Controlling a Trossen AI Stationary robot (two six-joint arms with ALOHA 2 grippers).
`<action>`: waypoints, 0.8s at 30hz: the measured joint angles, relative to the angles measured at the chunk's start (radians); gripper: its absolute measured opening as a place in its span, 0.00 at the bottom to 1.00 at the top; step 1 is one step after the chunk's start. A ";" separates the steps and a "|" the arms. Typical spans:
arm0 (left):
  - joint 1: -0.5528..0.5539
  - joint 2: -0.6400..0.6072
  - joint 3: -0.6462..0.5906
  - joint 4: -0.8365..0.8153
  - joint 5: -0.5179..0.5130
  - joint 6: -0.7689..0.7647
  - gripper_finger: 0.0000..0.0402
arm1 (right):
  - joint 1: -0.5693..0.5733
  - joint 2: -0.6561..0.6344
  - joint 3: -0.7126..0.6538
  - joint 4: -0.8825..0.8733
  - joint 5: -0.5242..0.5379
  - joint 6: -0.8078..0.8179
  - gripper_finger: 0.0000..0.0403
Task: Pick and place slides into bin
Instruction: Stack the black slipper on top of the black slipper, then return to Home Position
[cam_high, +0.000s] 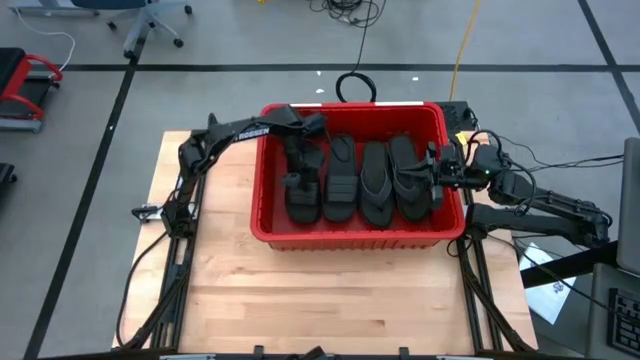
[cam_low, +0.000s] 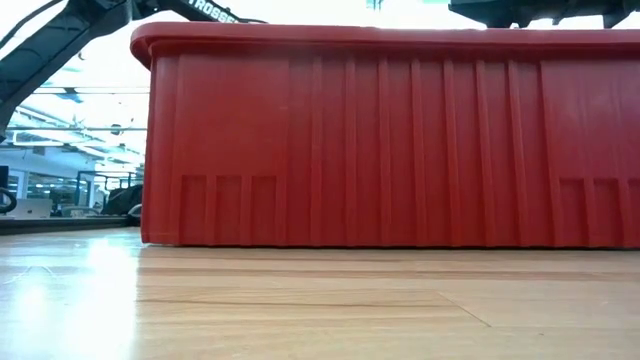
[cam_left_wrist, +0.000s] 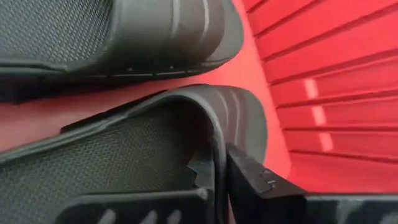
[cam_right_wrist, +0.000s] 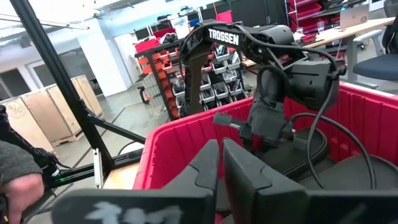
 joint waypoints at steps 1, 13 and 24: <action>-0.003 -0.001 0.000 0.009 -0.016 -0.004 0.06 | 0.000 0.000 0.000 0.000 0.000 0.000 0.05; 0.015 0.000 0.001 0.024 -0.025 -0.159 0.47 | 0.000 0.000 0.000 -0.001 -0.003 0.031 0.10; 0.017 -0.079 0.093 -0.027 -0.073 -0.228 0.73 | 0.000 0.000 0.000 -0.012 -0.029 0.027 0.11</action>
